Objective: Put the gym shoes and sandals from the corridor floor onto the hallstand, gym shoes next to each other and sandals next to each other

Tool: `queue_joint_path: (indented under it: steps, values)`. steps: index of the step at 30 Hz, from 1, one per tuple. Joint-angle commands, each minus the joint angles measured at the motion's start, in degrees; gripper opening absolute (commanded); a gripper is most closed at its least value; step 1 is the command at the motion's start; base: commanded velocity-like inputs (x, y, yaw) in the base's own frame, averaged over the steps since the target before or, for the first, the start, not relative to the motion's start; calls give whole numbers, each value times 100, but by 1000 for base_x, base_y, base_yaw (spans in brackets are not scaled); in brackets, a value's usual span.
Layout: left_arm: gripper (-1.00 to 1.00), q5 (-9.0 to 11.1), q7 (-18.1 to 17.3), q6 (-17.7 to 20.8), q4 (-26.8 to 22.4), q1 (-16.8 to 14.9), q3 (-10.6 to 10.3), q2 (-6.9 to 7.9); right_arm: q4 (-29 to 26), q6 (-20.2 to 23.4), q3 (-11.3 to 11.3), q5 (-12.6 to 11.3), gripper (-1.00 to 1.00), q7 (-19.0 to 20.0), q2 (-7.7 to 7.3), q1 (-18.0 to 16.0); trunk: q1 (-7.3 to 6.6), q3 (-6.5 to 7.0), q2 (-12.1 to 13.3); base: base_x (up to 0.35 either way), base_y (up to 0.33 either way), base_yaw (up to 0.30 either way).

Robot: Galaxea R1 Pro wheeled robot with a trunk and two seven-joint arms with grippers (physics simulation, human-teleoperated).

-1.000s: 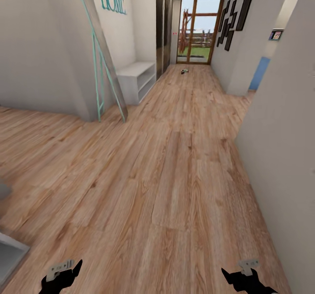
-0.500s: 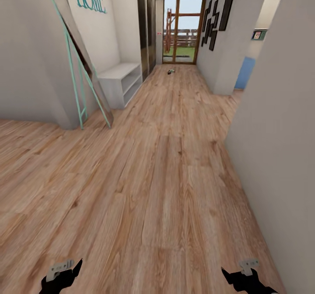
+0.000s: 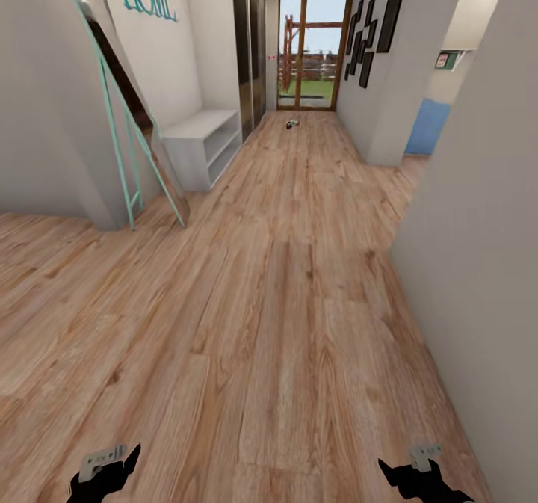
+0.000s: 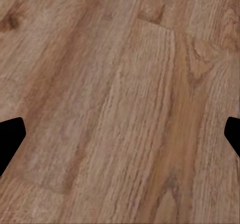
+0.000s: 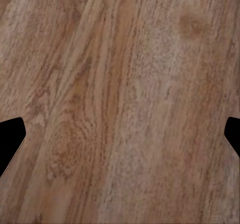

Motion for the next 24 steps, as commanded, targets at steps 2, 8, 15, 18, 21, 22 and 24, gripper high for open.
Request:
queue_joint_path:
  steps: [2,8,15,18,21,22,24]
  values:
    - [100,-13,-53,-7,6,-6,47,-3,4,-18,-50,52,100,24,1,-4,3,-4,-1,338,0,0]
    - [100,-13,-53,-8,6,-6,47,-3,4,-14,-46,52,100,24,1,-4,3,11,-1,338,0,0]
    - [100,-13,-53,-7,6,-6,47,-3,4,-14,-47,52,100,24,1,-4,3,67,-1,338,0,0]
    - [100,-13,-53,-9,6,-6,47,-3,4,-15,-47,52,100,24,1,-4,3,94,-1,338,0,0]
    - [100,-13,-53,-10,6,-6,47,-3,4,-14,-49,55,100,24,1,-4,3,120,-1,338,0,0]
    - [100,-13,-53,-11,6,-6,47,-3,4,-14,-46,55,100,24,1,-4,3,129,-1,338,0,0]
    - [100,-13,-53,-12,6,-6,47,-3,4,-14,-46,57,100,24,1,-4,3,147,-1,338,0,0]
